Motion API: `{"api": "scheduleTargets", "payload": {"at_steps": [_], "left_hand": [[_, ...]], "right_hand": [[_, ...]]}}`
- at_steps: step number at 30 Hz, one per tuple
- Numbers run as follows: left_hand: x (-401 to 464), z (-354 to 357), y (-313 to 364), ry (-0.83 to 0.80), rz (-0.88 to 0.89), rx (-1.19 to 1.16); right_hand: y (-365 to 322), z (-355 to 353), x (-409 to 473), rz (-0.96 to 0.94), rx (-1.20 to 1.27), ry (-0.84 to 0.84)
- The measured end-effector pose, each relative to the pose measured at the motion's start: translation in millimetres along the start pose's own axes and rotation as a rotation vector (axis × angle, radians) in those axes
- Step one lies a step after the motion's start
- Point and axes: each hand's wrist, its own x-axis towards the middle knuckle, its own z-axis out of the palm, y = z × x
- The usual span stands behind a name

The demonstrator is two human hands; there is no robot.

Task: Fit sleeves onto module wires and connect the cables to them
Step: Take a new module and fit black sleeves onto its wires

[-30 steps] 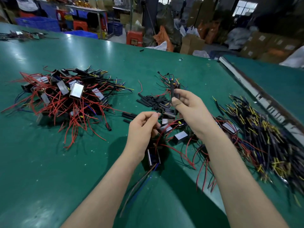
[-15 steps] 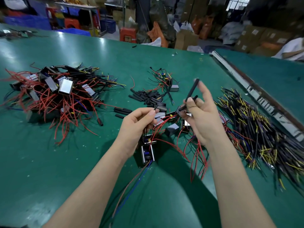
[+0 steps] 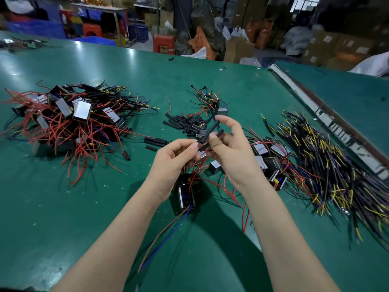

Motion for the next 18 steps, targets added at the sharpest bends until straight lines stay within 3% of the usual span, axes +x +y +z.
{"api": "scheduleTargets", "payload": {"at_steps": [18], "left_hand": [[1, -2, -3, 0.057, -0.025, 0.009]], "right_hand": [[-4, -12, 3, -0.074, 0.05, 0.255]]}}
